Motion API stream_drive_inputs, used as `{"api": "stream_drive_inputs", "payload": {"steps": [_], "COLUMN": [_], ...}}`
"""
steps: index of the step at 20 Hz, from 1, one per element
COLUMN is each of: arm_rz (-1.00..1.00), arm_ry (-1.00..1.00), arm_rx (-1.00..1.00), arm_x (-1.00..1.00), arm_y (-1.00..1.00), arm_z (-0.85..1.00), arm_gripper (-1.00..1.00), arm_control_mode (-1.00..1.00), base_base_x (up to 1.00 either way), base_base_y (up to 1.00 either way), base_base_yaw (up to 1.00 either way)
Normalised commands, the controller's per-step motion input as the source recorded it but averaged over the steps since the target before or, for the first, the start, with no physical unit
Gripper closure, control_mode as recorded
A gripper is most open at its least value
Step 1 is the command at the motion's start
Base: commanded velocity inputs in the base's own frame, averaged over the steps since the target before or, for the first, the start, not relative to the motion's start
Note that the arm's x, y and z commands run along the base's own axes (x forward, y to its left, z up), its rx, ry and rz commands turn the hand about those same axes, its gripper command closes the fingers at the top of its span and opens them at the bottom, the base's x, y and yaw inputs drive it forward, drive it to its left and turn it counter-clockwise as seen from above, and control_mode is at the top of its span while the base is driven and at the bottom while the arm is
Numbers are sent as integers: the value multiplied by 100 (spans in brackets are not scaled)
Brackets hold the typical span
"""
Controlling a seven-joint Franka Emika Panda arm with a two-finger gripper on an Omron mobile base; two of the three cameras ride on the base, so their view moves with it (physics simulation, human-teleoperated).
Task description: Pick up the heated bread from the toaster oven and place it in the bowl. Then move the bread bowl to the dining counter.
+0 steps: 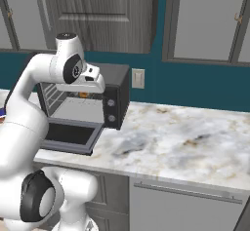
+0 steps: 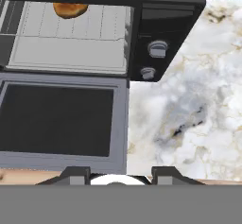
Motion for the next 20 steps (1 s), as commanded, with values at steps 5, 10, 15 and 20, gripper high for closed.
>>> {"api": "stream_drive_inputs", "payload": {"steps": [5, 10, 15, 20], "arm_rz": [1, 0, 0, 0], "arm_ry": [0, -2, -18, -20], "arm_rx": [-1, 0, 0, 1], "arm_x": [-1, -20, -28, -5], "arm_y": [1, 48, 50, 49], "arm_z": [0, -29, -30, -18], "arm_gripper": [-100, -100, -100, -100], "arm_control_mode": [-100, -100, -100, -100], "base_base_x": [0, 0, 0, 0], "base_base_y": [0, 0, 0, 0], "base_base_yaw": [0, 0, 0, 0]}}
